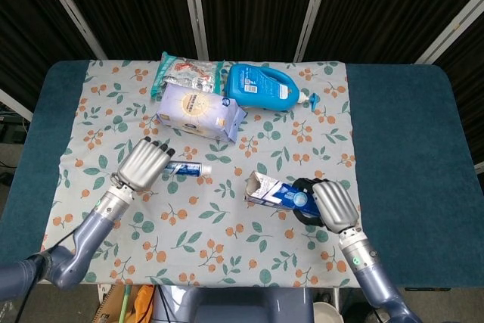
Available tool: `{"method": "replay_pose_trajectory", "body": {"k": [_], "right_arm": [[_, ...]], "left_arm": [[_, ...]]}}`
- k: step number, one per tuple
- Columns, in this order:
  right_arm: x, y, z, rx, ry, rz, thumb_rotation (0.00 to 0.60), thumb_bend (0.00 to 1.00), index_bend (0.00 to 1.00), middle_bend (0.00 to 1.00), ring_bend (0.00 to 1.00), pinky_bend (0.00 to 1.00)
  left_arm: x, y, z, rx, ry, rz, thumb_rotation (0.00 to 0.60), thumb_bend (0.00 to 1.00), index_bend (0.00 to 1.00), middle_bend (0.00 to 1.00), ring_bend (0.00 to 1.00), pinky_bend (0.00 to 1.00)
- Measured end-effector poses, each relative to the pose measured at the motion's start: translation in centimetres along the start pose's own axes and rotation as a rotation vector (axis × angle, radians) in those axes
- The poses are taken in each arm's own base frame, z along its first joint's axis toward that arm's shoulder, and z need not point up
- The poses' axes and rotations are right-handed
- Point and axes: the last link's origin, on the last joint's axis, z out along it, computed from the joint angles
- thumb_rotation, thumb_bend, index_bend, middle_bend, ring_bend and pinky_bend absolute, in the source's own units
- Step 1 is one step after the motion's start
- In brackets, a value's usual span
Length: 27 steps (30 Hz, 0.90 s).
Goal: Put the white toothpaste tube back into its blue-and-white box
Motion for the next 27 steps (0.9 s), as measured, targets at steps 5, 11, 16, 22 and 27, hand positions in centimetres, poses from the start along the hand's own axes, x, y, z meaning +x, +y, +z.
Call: {"method": "replay_pose_trajectory", "body": {"k": [5,11,16,22,27], "right_arm": [[-0.1,-0.8,0.2,0.006,-0.002,0.022,0.6,0.31,0.55,0.54,0.48,0.49],[-0.1,-1.9,0.3,0.004,0.007,0.056,0.6,0.31,0.55,0.54,0.48,0.49],[-0.1,-2.8,0.2,-0.003,0.017,0.09,0.6,0.31,0.55,0.54,0.48,0.49],[0.2,-3.1,0.2,-0.031,0.022,0.15,0.6,0.31,0.55,0.54,0.48,0.49],[0.6,-3.0,0.3,-0.044,0.036,0.168,0.6,0.31,0.55,0.54,0.48,0.49]], "left_arm": [[5.6,-2.7,2.1,-0.116,0.191,0.131,0.6,0.49,0.63,0.68,0.64,0.62],[11.2,-4.1,4.5,-0.192,0.345,0.23,0.6,0.49,0.63,0.68,0.64,0.62],[12.4,-3.6,5.1,-0.222,0.355,0.238,0.6,0.49,0.63,0.68,0.64,0.62],[12.4,-2.6,4.9,-0.275,0.35,0.26,0.6,0.49,0.63,0.69,0.64,0.62],[12.4,-2.0,4.6,-0.302,0.355,0.242,0.6,0.49,0.63,0.69,0.64,0.62]]}}
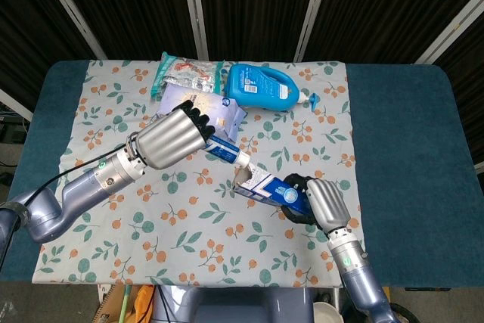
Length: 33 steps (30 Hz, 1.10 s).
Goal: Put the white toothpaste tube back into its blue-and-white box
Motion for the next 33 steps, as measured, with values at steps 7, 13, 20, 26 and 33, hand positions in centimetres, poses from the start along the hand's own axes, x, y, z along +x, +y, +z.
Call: {"method": "replay_pose_trajectory", "body": {"k": [7,13,20,26,33], "right_arm": [[0.0,0.1,0.1,-0.005,0.006,0.015,0.6,0.31,0.55,0.54,0.48,0.49],[0.3,0.1,0.1,-0.006,0.019,0.015,0.6,0.31,0.55,0.54,0.48,0.49],[0.4,0.4,0.0,-0.018,0.017,0.033,0.6,0.31,0.55,0.54,0.48,0.49],[0.4,0.5,0.0,-0.02,0.015,0.038,0.6,0.31,0.55,0.54,0.48,0.5],[0.5,0.5,-0.1,-0.02,0.013,0.047,0.6,0.31,0.55,0.54,0.48,0.51]], "left_arm": [[0.4,0.9,-0.1,-0.035,0.01,-0.013,0.6,0.49,0.63,0.69,0.64,0.62],[0.4,1.4,-0.1,-0.047,0.01,-0.005,0.6,0.49,0.63,0.69,0.64,0.62],[0.5,0.9,-0.6,-0.037,-0.003,0.007,0.6,0.49,0.63,0.69,0.64,0.62],[0.3,1.1,-0.9,-0.052,-0.016,0.019,0.6,0.49,0.63,0.69,0.64,0.62],[-0.1,1.5,-0.8,-0.056,-0.028,0.019,0.6,0.49,0.63,0.69,0.64,0.62]]}}
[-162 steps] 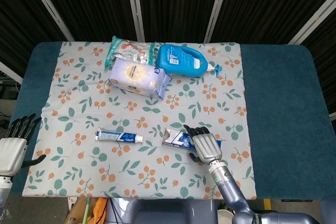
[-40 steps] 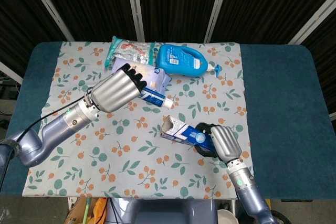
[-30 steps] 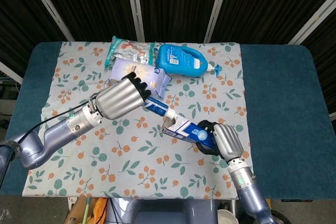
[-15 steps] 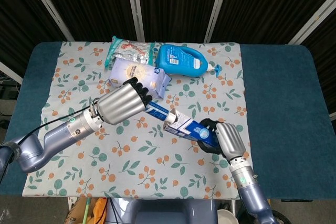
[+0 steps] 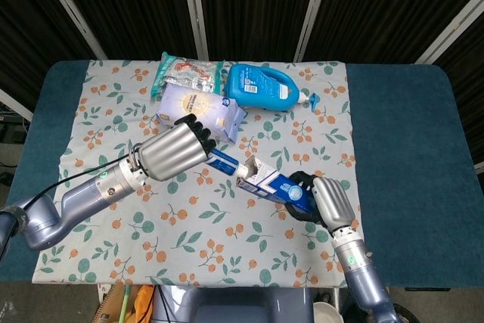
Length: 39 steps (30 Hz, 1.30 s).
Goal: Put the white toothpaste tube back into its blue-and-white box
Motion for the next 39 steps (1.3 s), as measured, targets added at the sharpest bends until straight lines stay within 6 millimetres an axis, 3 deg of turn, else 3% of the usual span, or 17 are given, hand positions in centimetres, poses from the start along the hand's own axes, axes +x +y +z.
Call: {"method": "replay_pose_trajectory", "body": {"k": [17,21,29,36,39], "right_arm": [[0.4,-1.1,-0.2,0.03,0.034,0.108,0.6,0.31,0.55,0.54,0.48,0.51],[0.8,-1.3,-0.3,0.036,0.049,0.18,0.6,0.31,0.55,0.54,0.48,0.51],[1.4,-1.9,-0.5,0.049,0.076,0.39,0.6,0.31,0.55,0.54,0.48,0.54],[1.2,-1.9,-0.6,0.059,0.076,0.511,0.6,0.31,0.55,0.54,0.48,0.55],[1.2,-1.8,-0.6,0.058,0.077,0.548,0.6,0.31,0.56,0.55,0.49,0.57]], "left_arm": [[1.6,1.6,4.4,-0.025,0.076,0.023,0.6,0.48,0.6,0.64,0.61,0.61],[2.5,2.1,5.6,-0.035,0.109,0.038,0.6,0.47,0.55,0.56,0.52,0.59],[4.9,2.7,8.1,-0.027,0.199,0.101,0.6,0.39,0.37,0.37,0.34,0.44],[8.0,2.6,10.0,-0.005,0.302,0.181,0.6,0.21,0.21,0.19,0.18,0.29],[8.7,2.4,10.1,0.014,0.324,0.169,0.6,0.17,0.18,0.16,0.17,0.28]]}}
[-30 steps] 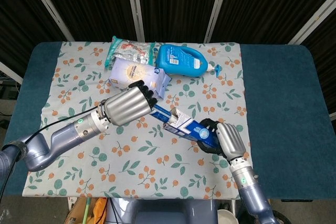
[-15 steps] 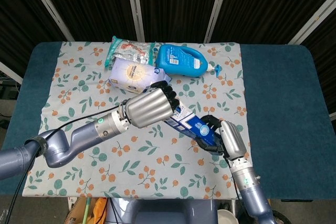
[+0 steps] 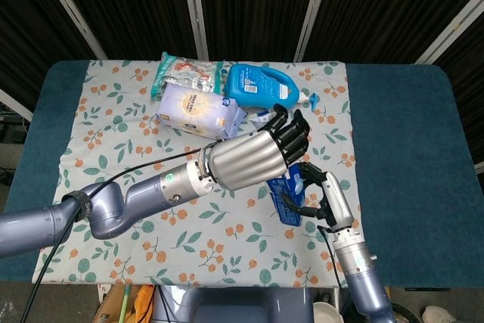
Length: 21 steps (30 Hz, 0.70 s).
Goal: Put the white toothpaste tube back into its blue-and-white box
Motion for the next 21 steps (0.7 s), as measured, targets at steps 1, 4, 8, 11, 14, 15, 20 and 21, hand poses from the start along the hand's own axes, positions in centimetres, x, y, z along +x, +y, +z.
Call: {"method": "replay_pose_trajectory", "body": {"k": [1,4,8,11,14,15,20,21], "right_arm": [[0.0,0.0,0.0,0.001,0.002,0.021,0.6,0.31,0.56,0.55,0.49,0.57],[0.0,-0.1,0.1,0.012,0.01,0.08,0.6,0.31,0.56,0.55,0.49,0.57],[0.1,-0.1,0.3,0.046,0.035,0.139,0.6,0.31,0.56,0.55,0.49,0.57],[0.1,0.0,0.4,0.059,0.049,0.171,0.6,0.31,0.56,0.55,0.49,0.57],[0.1,0.1,0.5,0.073,0.056,0.207,0.6,0.31,0.56,0.55,0.49,0.57],[0.0,0.1,0.5,0.08,0.058,0.217,0.6,0.31,0.56,0.55,0.49,0.57],[-0.1,0.3,0.6,0.135,0.074,0.242,0.6,0.31,0.56,0.55,0.49,0.57],[-0.1,0.3,0.6,0.145,0.08,0.246,0.6,0.31,0.56,0.55,0.49,0.57]], "left_arm": [[0.2,-0.1,0.0,0.006,0.007,-0.003,0.6,0.16,0.18,0.16,0.17,0.28],[0.6,-0.2,0.1,0.021,0.03,-0.016,0.6,0.15,0.17,0.16,0.17,0.28],[1.3,-0.6,-0.2,0.048,0.067,-0.045,0.6,0.15,0.17,0.16,0.17,0.28],[1.7,-1.0,-0.6,0.065,0.089,-0.059,0.6,0.14,0.17,0.16,0.17,0.28],[2.1,-1.3,-1.2,0.078,0.109,-0.078,0.6,0.12,0.17,0.16,0.17,0.26],[2.2,-1.3,-1.5,0.082,0.114,-0.085,0.6,0.12,0.17,0.16,0.17,0.26],[2.4,-1.0,-3.6,0.107,0.134,-0.125,0.6,0.12,0.17,0.16,0.17,0.26],[2.4,-1.0,-4.1,0.115,0.135,-0.132,0.6,0.12,0.17,0.16,0.17,0.26]]}}
